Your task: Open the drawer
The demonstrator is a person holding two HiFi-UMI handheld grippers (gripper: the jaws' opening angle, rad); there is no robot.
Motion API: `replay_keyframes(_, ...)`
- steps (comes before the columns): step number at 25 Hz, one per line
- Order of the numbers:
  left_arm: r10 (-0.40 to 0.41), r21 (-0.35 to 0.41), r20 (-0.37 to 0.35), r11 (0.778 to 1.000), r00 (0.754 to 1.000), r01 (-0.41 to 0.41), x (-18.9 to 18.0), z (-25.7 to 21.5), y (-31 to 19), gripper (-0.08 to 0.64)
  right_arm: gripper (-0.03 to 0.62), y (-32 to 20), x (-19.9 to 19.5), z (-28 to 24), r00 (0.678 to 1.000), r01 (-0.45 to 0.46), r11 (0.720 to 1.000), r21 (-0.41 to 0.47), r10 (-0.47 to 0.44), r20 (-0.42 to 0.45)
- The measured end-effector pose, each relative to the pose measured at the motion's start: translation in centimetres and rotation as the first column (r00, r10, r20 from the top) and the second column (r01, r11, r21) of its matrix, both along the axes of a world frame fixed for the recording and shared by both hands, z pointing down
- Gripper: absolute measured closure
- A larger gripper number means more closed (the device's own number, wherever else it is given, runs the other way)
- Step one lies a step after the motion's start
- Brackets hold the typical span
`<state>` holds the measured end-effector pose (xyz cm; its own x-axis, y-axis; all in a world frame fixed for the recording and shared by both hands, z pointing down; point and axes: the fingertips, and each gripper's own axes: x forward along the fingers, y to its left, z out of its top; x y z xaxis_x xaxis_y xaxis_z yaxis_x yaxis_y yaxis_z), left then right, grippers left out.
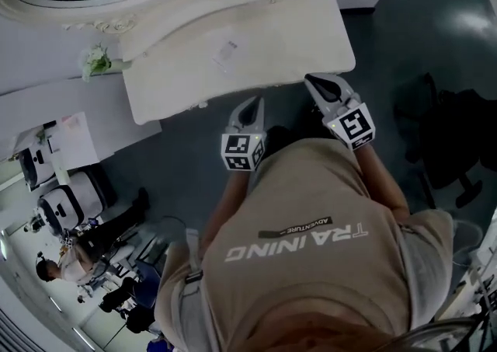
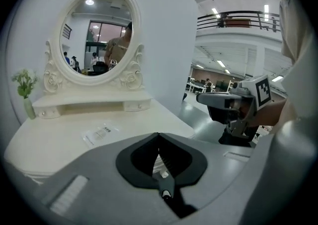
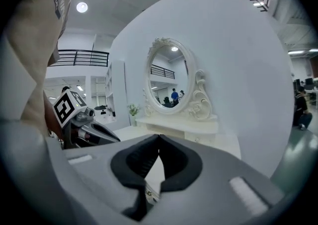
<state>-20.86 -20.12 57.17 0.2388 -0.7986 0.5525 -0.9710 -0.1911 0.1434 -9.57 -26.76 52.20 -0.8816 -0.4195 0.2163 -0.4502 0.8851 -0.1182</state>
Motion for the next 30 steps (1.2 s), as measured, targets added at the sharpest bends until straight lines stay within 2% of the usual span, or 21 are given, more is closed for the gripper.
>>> replay_keyframes(4, -0.048, -0.095, -0.068, 0.995, 0.997, 0.042, 0.3, 3.0, 0.2, 0.560, 0.589, -1.3, 0.2, 0.5, 1.000, 0.002, 1.000, -0.019, -0.002, -0.015)
replay_keyframes(9, -0.024, -0.189, -0.069, 0.982, 0.997, 0.011, 0.2, 7.2, 0.1, 0.560, 0.589, -1.6, -0.2, -0.2, 1.000, -0.007, 1.000, -0.010, 0.007, -0.026)
replay_keyframes(14, 0.004, -0.324, -0.082, 0.945, 0.997, -0.030, -0.3, 13.4, 0.8, 0.560, 0.589, -0.6, -0.2, -1.5, 0.998, -0.029, 0.999, 0.027, 0.030, -0.061)
replay_keyframes(18, 0.026, -0.367, -0.115, 0.928, 0.993, -0.067, -0.3, 17.5, 0.1, 0.560, 0.589, -1.1, 0.9, -1.1, 0.992, -0.082, 0.996, 0.044, 0.086, -0.095)
replay_keyframes(23, 0.024, -0.403, -0.150, 0.911, 0.988, -0.083, -0.5, 21.3, -1.8, 0.558, 0.589, -1.3, 2.5, -0.6, 0.979, -0.192, 0.981, -0.020, 0.191, -0.074)
replay_keyframes(24, 0.023, -0.414, -0.152, 0.906, 0.988, -0.085, -0.5, 22.1, -2.0, 0.536, 0.589, -1.1, 2.9, -0.4, 0.975, -0.209, 0.978, -0.023, 0.206, -0.081)
replay_keyframes(25, 0.022, -0.428, -0.159, 0.899, 0.987, -0.090, -0.4, 22.9, -2.2, 0.446, 0.589, -1.0, 3.3, -0.2, 0.971, -0.225, 0.974, -0.026, 0.221, -0.092)
replay_keyframes(26, 0.021, -0.444, -0.169, 0.891, 0.985, -0.095, -0.2, 23.8, -2.2, 0.411, 0.589, -0.9, 3.7, 0.1, 0.966, -0.241, 0.970, -0.033, 0.237, -0.102)
replay_keyframes(30, 0.009, -0.487, -0.174, 0.868, 0.985, -0.094, 0.0, 25.9, -3.1, 0.411, 0.589, -0.7, 4.9, 0.5, 0.951, -0.287, 0.957, -0.033, 0.281, -0.125)
